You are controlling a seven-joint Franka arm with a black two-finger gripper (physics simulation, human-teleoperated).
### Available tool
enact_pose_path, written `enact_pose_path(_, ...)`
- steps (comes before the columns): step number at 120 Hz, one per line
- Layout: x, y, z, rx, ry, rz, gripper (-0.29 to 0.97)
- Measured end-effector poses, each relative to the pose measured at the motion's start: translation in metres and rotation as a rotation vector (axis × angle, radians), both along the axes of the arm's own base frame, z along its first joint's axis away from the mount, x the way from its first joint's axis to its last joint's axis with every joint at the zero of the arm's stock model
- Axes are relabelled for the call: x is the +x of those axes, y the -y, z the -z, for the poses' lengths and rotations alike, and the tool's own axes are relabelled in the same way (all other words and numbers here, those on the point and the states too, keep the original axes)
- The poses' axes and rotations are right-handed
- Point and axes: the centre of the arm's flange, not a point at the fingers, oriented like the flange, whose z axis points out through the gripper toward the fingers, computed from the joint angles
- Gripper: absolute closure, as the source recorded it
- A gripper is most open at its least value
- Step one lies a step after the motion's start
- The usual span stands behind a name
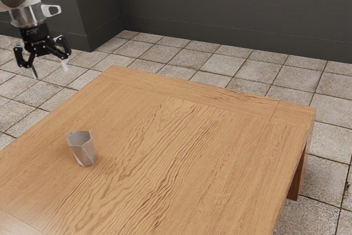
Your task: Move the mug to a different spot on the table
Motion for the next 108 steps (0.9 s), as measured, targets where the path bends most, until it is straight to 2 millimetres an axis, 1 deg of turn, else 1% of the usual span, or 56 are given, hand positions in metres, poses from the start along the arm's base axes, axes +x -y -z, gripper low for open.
enact_pose_path(11,-0.003,-0.013,0.026,-0.040,-0.015,-0.085,0.00)
enact_pose_path(20,-0.004,-0.022,0.042,-0.059,-0.026,-0.156,0.00)
enact_pose_path(32,-0.004,-0.025,0.060,-0.064,-0.029,-0.220,0.00)
enact_pose_path(39,-0.005,-0.025,0.073,-0.066,-0.039,-0.250,0.00)
enact_pose_path(46,-0.005,-0.027,0.079,-0.058,-0.039,-0.276,0.00)
enact_pose_path(52,-0.006,-0.030,0.089,-0.051,-0.048,-0.302,0.00)
enact_pose_path(56,-0.008,-0.032,0.099,-0.047,-0.053,-0.319,0.00)
enact_pose_path(73,-0.016,-0.035,0.151,-0.033,-0.039,-0.398,0.00)
enact_pose_path(92,-0.014,-0.042,0.175,-0.011,0.056,-0.488,0.00)
enact_pose_path(108,-0.024,-0.043,0.201,0.007,0.079,-0.538,0.00)
